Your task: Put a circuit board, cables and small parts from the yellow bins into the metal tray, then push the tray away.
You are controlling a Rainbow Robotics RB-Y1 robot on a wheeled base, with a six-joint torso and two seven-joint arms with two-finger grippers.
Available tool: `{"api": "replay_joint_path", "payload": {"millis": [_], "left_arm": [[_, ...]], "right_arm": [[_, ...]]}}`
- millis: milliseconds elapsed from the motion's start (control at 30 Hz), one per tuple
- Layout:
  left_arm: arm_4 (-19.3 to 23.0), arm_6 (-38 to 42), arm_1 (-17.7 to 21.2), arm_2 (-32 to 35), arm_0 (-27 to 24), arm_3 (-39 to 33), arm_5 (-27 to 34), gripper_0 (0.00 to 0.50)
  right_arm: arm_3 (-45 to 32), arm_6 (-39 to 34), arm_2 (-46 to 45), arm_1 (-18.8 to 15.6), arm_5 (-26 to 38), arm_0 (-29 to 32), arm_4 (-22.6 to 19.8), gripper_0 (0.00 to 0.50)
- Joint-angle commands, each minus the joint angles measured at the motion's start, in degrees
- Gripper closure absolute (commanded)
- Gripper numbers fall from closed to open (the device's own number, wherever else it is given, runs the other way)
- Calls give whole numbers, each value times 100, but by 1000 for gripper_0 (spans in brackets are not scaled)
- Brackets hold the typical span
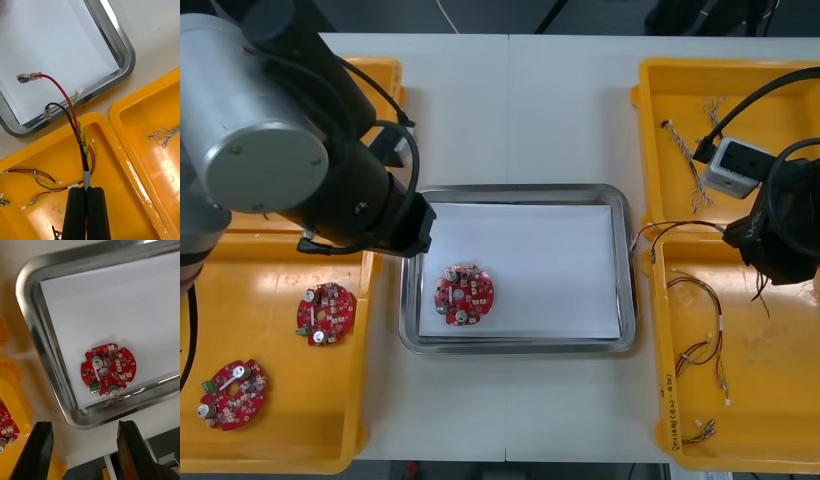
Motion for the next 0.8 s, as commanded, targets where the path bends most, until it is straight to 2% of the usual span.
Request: {"api": "replay_joint_path", "payload": {"millis": [33, 200, 400, 533, 700, 800], "left_arm": [[262, -183, 326, 533, -113, -82, 57, 0], [482, -315, 511, 823, -315, 244, 57, 0], [500, -578, 678, 1148, -517, 718, 57, 0], [500, -939, 774, 1570, -605, 1202, 57, 0], [368, -1448, 924, 1755, -711, 1755, 57, 0], [306, -1738, 1003, 1843, -816, 2080, 57, 0]], "right_arm": [[-181, -282, 408, -213, 18, -475, 172, 500], [-181, -695, 1058, -213, 18, -915, 374, 500], [-181, -976, 1990, -125, 18, -1310, 577, 500], [-181, -950, 2605, 95, 18, -1547, 1025, 500], [-40, -967, 3317, 393, 18, -1890, 1517, 500], [171, -967, 3536, 604, 18, -2022, 1614, 500]]}}
